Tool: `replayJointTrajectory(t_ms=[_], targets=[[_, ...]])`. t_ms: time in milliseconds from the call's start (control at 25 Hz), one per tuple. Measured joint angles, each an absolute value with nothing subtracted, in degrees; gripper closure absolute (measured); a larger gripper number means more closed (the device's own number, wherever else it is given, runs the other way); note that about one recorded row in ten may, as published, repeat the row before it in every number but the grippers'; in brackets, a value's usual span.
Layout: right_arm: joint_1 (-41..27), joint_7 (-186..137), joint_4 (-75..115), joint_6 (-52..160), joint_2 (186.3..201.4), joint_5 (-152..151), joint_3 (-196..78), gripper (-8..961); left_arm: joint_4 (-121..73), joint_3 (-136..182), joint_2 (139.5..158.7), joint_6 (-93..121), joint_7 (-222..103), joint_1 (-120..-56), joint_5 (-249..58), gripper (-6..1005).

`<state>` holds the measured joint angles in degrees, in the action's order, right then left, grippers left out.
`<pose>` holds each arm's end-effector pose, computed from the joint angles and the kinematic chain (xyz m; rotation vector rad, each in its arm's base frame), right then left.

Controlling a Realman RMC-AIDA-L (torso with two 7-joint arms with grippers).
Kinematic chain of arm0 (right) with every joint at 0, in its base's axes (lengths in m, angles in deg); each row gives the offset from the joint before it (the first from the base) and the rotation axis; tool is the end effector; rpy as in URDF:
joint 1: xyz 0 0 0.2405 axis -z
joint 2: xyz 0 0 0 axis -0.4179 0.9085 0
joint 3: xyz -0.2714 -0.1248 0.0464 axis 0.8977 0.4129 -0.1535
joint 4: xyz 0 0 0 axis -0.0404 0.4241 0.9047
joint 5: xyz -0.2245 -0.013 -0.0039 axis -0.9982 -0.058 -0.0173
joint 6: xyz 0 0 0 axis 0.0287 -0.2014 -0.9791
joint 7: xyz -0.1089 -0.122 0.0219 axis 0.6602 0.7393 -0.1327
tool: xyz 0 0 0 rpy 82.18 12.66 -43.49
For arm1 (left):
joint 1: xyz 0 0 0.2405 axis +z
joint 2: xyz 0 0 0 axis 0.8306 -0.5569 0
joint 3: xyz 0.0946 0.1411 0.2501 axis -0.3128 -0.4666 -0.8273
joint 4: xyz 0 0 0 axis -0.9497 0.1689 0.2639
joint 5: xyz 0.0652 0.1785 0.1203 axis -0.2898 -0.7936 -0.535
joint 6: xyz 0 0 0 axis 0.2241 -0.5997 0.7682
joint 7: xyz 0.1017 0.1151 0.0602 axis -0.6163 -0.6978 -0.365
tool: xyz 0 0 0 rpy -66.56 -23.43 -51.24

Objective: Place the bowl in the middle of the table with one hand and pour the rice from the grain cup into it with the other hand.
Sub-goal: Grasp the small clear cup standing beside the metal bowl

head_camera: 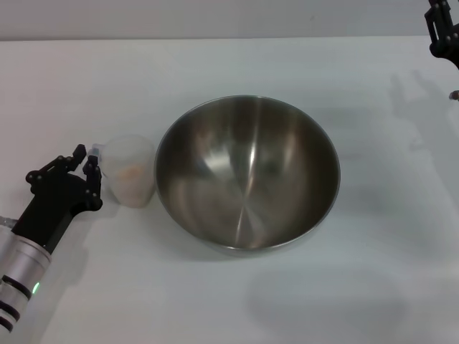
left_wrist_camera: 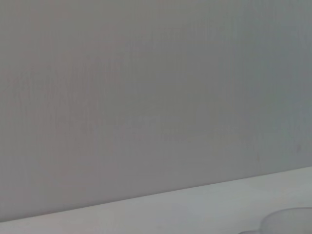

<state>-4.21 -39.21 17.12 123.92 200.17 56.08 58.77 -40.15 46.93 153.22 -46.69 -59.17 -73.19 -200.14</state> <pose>0.3317 0.3922 -0.0197 -1.5481 0.4431 0.9762 -0.3768 0.2985 -0.1076 -1.8448 -0.5072 -0.6035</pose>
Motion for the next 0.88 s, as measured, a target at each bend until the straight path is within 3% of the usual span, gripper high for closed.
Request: replayJointTrajectory(t_ms=[360, 880], targets=[[-4.29, -39.21, 17.26, 123.99, 200.17, 56.03, 58.78, 538, -40.95, 47.81, 153.26, -46.85, -58.99, -73.32, -199.99, 976], [-4.31, -39.21, 17.17, 124.38, 200.17, 56.03, 58.78, 538, -41.88, 51.36, 153.28, -52.53, -69.69, -77.00, -200.33, 975]])
